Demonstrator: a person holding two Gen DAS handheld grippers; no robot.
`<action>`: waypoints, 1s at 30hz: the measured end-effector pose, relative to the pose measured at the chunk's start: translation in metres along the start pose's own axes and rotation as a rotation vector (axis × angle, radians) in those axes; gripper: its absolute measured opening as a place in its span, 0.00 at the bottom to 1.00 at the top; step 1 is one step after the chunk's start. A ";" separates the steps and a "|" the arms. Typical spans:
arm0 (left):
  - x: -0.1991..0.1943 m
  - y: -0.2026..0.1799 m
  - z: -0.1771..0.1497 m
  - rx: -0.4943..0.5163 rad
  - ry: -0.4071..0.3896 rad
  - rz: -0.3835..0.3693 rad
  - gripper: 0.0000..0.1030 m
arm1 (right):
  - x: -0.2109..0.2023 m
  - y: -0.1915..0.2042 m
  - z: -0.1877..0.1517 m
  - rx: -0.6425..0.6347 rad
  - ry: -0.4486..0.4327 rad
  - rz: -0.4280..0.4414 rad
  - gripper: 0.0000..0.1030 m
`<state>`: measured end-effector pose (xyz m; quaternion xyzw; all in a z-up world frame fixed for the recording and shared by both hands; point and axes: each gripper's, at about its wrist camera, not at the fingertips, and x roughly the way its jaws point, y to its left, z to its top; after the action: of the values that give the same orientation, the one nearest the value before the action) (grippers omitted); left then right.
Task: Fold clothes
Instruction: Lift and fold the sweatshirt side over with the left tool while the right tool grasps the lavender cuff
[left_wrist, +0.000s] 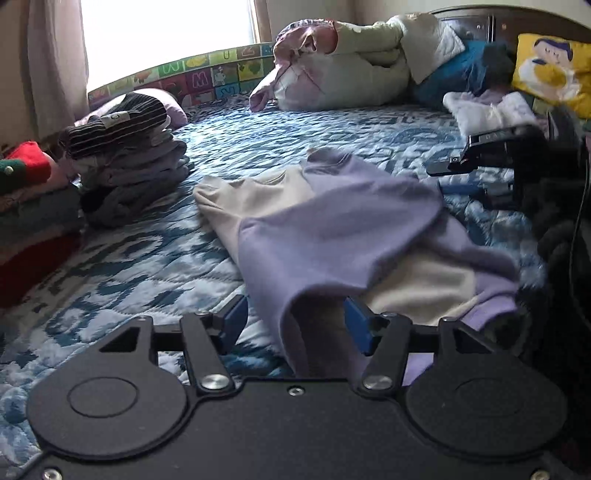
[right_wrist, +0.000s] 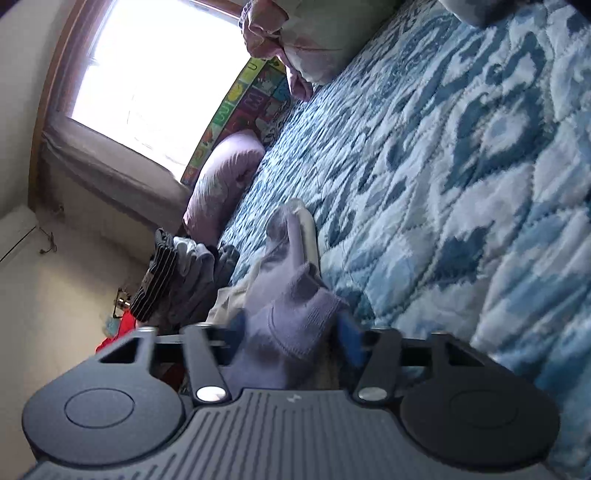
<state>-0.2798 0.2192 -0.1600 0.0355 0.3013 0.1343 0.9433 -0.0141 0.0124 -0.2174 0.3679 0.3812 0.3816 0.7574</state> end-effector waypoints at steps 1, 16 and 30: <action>0.001 -0.002 -0.003 0.019 0.000 0.012 0.55 | 0.001 0.003 0.000 -0.019 -0.005 -0.005 0.21; 0.018 -0.038 -0.019 0.338 -0.013 0.174 0.02 | -0.049 0.047 0.015 -0.241 -0.123 0.191 0.05; 0.025 -0.059 -0.014 0.406 -0.010 0.102 0.02 | -0.087 0.010 0.036 -0.107 -0.191 0.174 0.05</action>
<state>-0.2547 0.1691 -0.1937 0.2406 0.3151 0.1185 0.9104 -0.0231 -0.0677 -0.1672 0.3933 0.2529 0.4290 0.7729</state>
